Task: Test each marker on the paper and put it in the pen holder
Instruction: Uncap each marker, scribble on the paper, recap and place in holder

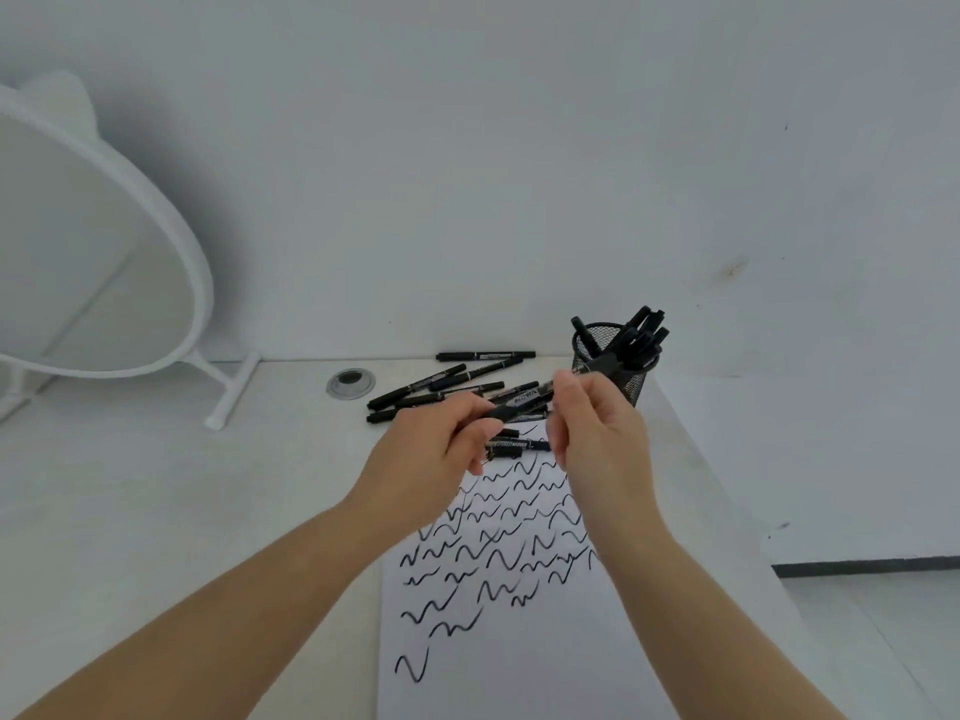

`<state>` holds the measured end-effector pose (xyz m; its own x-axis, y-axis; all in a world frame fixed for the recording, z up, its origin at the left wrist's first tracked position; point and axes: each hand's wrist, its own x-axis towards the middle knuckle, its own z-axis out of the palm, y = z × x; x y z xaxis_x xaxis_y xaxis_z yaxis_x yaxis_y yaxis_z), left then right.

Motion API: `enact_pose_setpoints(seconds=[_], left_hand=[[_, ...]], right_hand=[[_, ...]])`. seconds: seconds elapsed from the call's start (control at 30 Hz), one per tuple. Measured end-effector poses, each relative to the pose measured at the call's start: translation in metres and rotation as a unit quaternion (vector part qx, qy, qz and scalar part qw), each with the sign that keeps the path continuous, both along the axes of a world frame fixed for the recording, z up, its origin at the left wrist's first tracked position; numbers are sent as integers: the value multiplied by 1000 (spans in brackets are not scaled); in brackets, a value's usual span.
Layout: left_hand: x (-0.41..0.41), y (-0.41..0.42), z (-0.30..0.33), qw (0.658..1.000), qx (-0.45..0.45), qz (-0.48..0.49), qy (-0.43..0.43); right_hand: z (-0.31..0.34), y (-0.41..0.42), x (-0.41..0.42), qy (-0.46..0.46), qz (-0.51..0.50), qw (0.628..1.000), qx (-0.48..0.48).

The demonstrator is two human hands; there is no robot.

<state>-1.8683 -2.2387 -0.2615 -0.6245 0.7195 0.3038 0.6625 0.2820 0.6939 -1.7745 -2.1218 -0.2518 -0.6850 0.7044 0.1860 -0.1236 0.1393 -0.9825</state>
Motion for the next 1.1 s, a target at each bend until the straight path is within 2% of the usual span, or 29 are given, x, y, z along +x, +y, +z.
enact_pose_setpoints(seconds=[0.07, 0.13, 0.2, 0.27, 0.33, 0.43, 0.53, 0.7, 0.8, 0.87, 0.9, 0.93, 0.97, 1.0, 1.07, 1.1], left_hand=[[8, -13, -3, 999, 35, 34, -20], [16, -26, -5, 999, 31, 26, -19], [21, -38, -9, 1000, -13, 5, 23], [26, -50, -16, 994, -67, -3, 91], [33, -60, -23, 991, -94, -18, 98], [40, -68, -28, 995, -63, -55, -63], [38, -70, -22, 975, -38, -85, -203], [32, -76, -17, 943, -9, -150, -296], [23, -78, -14, 921, 8, -193, -338], [14, -86, -14, 897, -18, -238, -372], [7, -94, -16, 883, -31, -254, -394], [0, -103, -19, 876, -38, -251, -410], [-9, -110, -23, 885, -42, -220, -409], [-17, -113, -28, 910, -46, -166, -377], [-33, -108, -42, 970, -58, -48, -232], [-38, -100, -47, 983, -65, -19, -169]], right_hand=[[-4, -14, 3, -8, -7, 999, -37], [-5, -25, 3, -27, 27, 995, -87], [-7, -32, 4, -34, 51, 991, -117], [-11, -37, 6, -72, 60, 991, -99], [-14, -39, 9, -110, 74, 987, -92], [-16, -42, 10, -134, 93, 980, -109], [-15, -47, 7, -128, 91, 980, -121], [-12, -46, 1, -96, 131, 980, -113], [-10, -47, -6, -80, 161, 981, -72], [-2, -28, -10, -87, 92, 992, -24], [3, -9, -11, -57, 41, 997, -42], [8, 12, -10, 6, 3, 993, -120], [10, 28, -11, 62, -24, 979, -192], [8, 36, -10, 85, -37, 974, -205], [-8, 31, -20, 34, -35, 990, -132], [-19, 22, -27, 0, -19, 996, -92]])
